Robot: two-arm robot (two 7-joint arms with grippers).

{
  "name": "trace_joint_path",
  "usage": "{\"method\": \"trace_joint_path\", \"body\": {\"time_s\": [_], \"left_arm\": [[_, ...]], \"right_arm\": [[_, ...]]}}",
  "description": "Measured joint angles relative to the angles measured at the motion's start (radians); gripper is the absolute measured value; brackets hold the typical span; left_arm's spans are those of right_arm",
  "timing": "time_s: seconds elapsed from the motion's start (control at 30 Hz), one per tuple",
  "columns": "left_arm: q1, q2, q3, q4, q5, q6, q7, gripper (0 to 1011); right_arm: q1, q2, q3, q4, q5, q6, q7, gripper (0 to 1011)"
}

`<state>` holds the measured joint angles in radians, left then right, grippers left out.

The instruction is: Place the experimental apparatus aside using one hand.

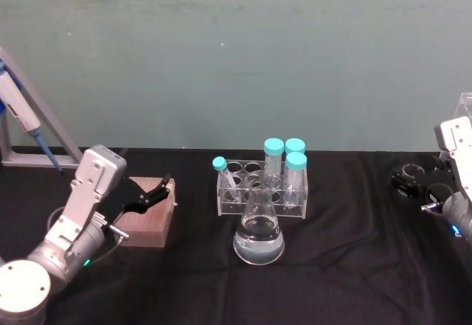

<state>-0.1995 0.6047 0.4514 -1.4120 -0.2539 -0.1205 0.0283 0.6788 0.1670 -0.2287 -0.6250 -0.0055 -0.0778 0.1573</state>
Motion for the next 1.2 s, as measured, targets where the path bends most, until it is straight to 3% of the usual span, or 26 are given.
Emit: {"method": "trace_joint_path", "body": {"time_s": [0.1,0.57,0.97,1.2], "left_arm": [[0.0,0.0,0.0,0.0,0.0,0.0,0.0,1000],[0.0,0.0,0.0,0.0,0.0,0.0,0.0,1000],[0.0,0.0,0.0,0.0,0.0,0.0,0.0,1000],[0.0,0.0,0.0,0.0,0.0,0.0,0.0,1000]], "right_arm": [[0.0,0.0,0.0,0.0,0.0,0.0,0.0,1002],[0.0,0.0,0.0,0.0,0.0,0.0,0.0,1003],[-0.104,0.019,0.013,-0.216,-0.04,-0.005,-0.006,1003],[-0.166,0.041,0.013,-0.338,-0.023,-0.032,0.091,1003]]}}
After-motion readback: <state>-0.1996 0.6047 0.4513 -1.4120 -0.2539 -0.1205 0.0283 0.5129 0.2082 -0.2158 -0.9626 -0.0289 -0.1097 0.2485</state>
